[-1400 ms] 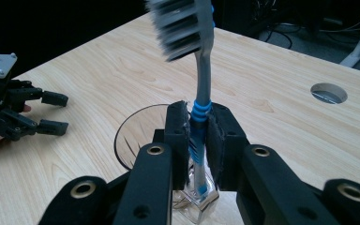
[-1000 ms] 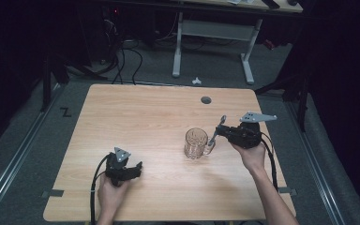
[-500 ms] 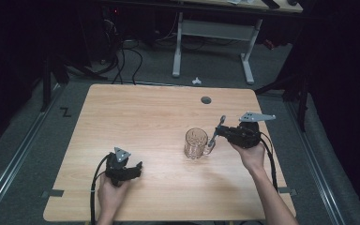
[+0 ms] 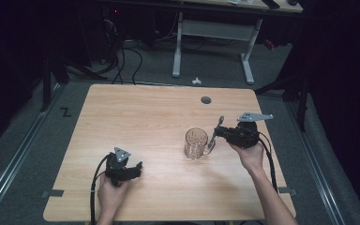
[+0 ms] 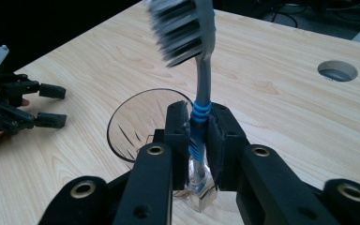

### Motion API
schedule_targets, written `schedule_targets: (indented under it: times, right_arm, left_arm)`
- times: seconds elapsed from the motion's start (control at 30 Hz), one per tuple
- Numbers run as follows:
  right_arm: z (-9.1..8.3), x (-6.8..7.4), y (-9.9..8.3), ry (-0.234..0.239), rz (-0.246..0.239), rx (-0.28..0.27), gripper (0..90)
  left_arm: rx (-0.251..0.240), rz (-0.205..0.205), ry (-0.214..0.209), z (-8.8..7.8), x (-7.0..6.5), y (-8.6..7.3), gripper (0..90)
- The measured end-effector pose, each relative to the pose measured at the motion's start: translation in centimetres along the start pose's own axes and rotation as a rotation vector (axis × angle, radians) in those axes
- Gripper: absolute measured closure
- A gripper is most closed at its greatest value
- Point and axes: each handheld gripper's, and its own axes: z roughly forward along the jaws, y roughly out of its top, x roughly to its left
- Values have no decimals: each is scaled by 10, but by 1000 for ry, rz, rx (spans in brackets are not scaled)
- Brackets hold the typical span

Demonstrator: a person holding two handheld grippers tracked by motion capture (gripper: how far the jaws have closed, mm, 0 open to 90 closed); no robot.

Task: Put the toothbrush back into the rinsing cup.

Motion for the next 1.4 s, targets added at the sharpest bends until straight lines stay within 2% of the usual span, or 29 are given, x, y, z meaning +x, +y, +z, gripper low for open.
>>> schedule_targets:
  times: [1.4]
  right_arm:
    - [19, -2, -11, 7, 26, 71, 792]
  left_arm:
    - [1, 1, 0, 0, 0, 0, 220]
